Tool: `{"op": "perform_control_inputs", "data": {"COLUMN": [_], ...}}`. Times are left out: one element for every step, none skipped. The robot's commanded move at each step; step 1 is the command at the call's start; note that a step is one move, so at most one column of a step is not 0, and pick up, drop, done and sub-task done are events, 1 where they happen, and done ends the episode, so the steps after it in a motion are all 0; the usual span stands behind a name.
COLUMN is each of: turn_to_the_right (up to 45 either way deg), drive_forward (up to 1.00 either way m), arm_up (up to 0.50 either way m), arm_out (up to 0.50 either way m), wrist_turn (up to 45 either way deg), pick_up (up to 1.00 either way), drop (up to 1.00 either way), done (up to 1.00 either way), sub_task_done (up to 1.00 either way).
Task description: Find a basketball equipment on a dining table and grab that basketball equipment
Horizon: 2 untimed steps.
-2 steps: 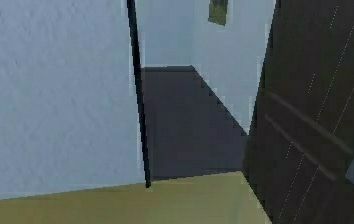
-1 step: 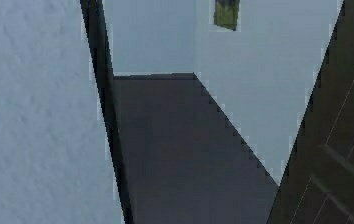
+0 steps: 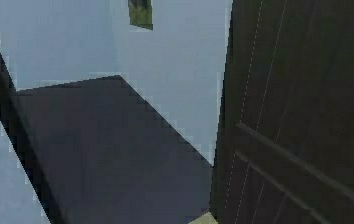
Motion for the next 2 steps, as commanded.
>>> {"op": "perform_control_inputs", "data": {"turn_to_the_right": [0.0, -24.0], "drive_forward": [0.55, 0.0], "arm_up": [0.0, 0.0], "arm_out": [0.0, 0.0], "wrist_turn": [0.0, 0.0], "pick_up": [0.0, 0.0], "drop": [0.0, 0.0], "done": [0.0, 0.0], "sub_task_done": [0.0, 0.0]}}
